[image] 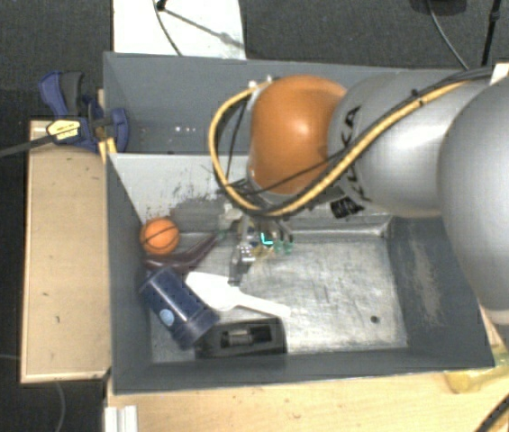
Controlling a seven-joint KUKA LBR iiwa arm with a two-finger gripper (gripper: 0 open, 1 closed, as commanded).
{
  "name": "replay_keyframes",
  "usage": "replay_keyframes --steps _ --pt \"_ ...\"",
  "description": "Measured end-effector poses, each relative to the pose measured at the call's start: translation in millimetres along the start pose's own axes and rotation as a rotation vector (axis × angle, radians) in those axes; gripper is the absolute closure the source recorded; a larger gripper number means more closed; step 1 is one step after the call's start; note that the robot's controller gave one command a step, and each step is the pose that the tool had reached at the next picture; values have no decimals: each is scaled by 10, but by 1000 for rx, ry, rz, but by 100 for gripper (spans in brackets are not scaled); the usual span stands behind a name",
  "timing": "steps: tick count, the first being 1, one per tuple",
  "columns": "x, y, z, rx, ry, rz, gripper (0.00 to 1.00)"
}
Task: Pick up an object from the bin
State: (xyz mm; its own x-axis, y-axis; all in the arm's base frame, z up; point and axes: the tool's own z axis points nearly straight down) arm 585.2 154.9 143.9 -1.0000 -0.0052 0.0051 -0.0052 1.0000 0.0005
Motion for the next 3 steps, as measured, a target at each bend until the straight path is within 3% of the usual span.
replay_keyframes --steps 1,2,3 --pt "-22 -7 -45 -1 -8 4 0" --pt "380 -90 662 -2 -11 29 0" --pt "497 -120 158 0 -3 124 0"
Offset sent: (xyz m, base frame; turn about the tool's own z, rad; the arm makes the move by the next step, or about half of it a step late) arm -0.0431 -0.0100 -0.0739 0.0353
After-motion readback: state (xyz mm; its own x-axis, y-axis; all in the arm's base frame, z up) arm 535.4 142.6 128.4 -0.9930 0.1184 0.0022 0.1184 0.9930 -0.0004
